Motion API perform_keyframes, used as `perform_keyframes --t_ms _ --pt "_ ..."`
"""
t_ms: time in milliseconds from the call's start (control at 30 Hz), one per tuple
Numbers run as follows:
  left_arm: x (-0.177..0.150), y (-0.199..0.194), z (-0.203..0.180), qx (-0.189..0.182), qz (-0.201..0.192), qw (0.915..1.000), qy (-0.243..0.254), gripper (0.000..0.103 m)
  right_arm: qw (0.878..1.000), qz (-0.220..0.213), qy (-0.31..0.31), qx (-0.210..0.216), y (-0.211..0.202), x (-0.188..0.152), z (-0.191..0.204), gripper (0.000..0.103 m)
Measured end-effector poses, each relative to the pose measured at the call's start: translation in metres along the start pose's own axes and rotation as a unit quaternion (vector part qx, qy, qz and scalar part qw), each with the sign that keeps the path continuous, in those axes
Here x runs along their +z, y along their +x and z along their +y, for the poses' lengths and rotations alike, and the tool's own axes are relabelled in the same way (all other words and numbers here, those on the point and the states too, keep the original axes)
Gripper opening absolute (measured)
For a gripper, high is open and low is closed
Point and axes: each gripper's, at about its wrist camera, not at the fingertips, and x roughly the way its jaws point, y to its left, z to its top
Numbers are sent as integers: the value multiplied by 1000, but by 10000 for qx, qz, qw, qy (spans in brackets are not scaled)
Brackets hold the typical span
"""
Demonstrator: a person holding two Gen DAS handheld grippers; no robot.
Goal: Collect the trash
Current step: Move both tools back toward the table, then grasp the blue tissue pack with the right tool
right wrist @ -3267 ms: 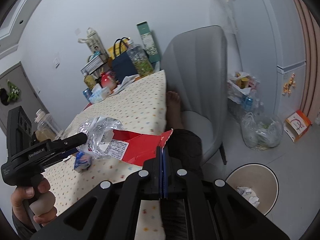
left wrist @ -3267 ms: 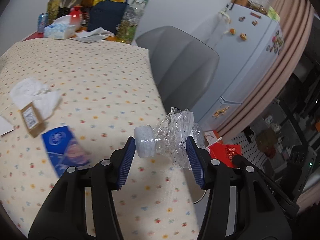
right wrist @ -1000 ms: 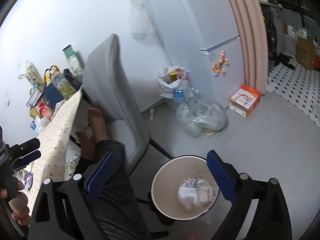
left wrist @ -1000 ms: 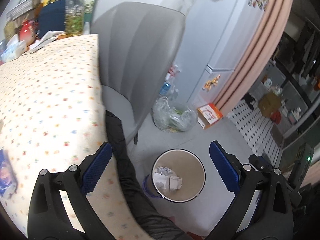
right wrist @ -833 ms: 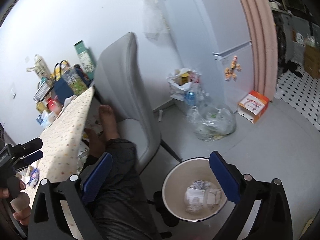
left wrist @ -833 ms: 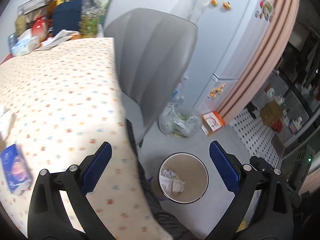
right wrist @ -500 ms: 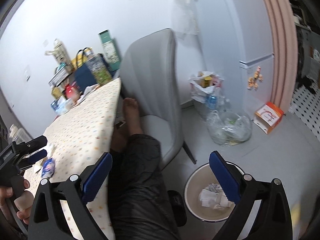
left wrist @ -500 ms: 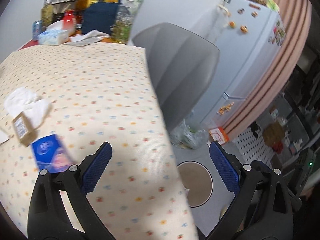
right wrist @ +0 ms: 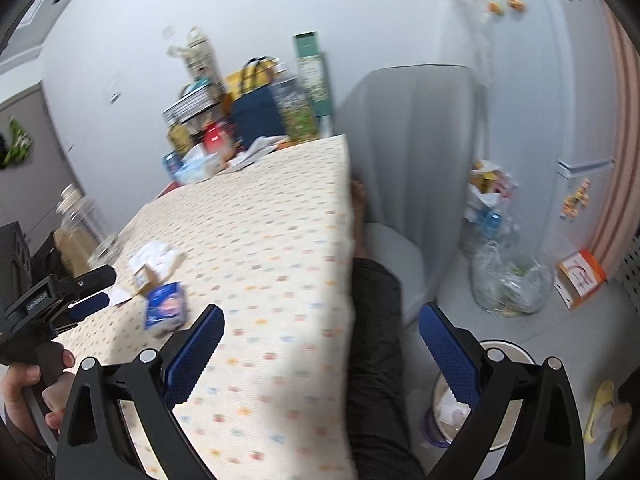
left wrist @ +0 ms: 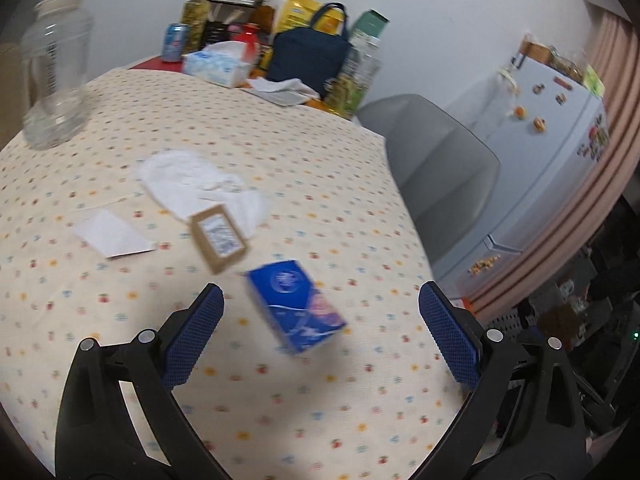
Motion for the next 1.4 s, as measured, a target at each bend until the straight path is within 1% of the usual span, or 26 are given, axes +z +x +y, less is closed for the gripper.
perform_keyframes --t_ms 233,467,567,733,900,967,1033,1067,1100,1133,1200,1267,1400 --pt "1 -20 59 356 -185 9982 -451 97 9969 370 -540 445 32 -1 70 95" --pt "0 -36 114 793 -322 9922 -908 97 9878 736 -1084 841 63 -11 134 95" --pt "-1 -41 133 930 -349 9896 -1039 97 9844 874 -1231 905 73 -17 151 95" --pt "-2 -40 150 1069 -337 9865 -1195 97 9807 1068 -1316 975 91 -24 168 95" --pt "-3 -30 155 1124 -250 9859 -1214 97 9801 1190 -1370 806 111 -28 175 95" --pt "-3 -28 155 1139 -232 9860 -1192 97 9793 1258 -1372 800 118 -29 175 82" --pt "-3 -25 156 1142 -208 9861 -1191 97 9769 1370 -1427 813 124 -30 178 52" --pt "-2 -23 156 1146 -194 9862 -1176 97 9754 1445 -1455 812 126 -31 178 48" --pt "-2 -20 155 1160 -175 9863 -1159 97 9751 1444 -1457 837 126 -32 177 47" --pt "-1 -19 154 1167 -160 9864 -1148 97 9754 1414 -1456 859 125 -32 177 38" --pt "0 -11 153 1176 -98 9869 -1099 97 9748 1430 -1423 952 123 -32 174 34" --pt "3 -5 151 1239 -58 9870 -1026 97 9768 1370 -1325 981 118 -32 169 32" --pt "11 4 144 1513 -149 9849 -826 97 9801 1276 -1122 1025 110 -28 155 31"
